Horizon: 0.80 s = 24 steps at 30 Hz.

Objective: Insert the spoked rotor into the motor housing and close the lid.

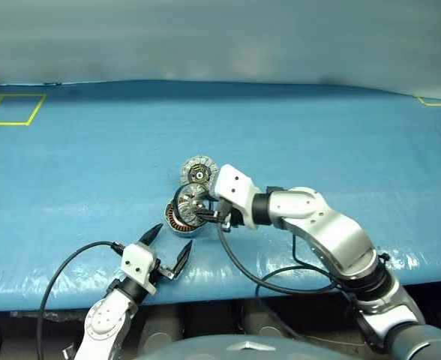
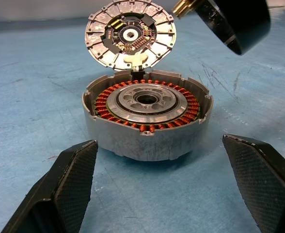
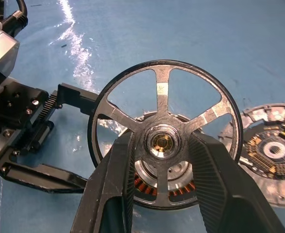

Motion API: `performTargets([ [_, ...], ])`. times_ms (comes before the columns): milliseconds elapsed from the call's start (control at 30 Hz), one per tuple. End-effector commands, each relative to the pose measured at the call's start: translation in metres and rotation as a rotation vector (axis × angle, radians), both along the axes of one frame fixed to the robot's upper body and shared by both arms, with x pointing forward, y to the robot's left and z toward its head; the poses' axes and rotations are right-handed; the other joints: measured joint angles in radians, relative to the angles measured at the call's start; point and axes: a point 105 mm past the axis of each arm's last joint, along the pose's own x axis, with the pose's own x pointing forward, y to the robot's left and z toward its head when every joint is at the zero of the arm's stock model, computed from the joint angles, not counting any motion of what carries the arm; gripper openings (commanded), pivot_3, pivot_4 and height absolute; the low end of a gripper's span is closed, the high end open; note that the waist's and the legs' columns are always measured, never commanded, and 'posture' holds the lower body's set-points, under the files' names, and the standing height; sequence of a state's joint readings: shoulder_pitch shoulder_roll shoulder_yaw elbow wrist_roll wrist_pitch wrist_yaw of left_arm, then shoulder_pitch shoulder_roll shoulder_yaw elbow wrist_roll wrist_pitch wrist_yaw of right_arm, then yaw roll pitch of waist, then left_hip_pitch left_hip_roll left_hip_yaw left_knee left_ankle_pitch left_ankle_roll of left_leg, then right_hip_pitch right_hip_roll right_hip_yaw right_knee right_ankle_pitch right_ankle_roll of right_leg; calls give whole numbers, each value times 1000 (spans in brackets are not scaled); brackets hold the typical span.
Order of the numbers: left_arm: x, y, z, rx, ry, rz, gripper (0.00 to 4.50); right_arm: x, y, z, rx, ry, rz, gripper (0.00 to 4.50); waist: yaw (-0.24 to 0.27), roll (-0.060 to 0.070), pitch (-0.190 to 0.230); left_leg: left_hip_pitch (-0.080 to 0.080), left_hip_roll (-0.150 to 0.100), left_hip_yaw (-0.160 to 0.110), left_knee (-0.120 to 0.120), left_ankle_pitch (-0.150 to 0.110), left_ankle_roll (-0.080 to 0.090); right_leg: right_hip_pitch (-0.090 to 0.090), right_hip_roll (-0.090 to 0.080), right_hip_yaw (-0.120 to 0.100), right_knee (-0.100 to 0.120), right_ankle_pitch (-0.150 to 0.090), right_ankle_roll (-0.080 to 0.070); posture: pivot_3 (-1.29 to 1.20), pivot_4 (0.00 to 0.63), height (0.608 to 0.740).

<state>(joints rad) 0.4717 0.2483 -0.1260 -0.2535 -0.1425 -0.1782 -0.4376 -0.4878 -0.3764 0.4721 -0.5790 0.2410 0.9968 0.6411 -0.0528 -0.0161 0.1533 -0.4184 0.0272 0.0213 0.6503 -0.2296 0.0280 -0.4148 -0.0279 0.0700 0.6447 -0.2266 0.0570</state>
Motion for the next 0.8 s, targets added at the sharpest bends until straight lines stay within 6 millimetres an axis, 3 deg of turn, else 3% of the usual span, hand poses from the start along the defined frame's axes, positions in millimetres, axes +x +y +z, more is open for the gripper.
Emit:
performTargets([
  [33, 1, -1, 13, -8, -49, -7, 4500, 6, 8, 6, 11, -34, -29, 1356, 1, 0, 0, 0, 0, 0, 0, 0, 0, 0, 0, 0, 0, 0, 0, 0, 150, 740],
  [433, 0, -1, 12, -17, -49, 4, 4500, 21, 6, -15, -49, 20, -71, 1356, 2, 0, 0, 0, 0, 0, -1, 0, 0, 0, 0, -1, 0, 0, 0, 0, 150, 740],
  [800, -1, -2, 11, -18, -51, 0, 4500, 17, 1, -23, -100, 34, -38, 1356, 1, 0, 0, 1, 0, 0, 0, 0, 0, 0, 0, -1, 0, 0, 0, 0, 150, 740],
])
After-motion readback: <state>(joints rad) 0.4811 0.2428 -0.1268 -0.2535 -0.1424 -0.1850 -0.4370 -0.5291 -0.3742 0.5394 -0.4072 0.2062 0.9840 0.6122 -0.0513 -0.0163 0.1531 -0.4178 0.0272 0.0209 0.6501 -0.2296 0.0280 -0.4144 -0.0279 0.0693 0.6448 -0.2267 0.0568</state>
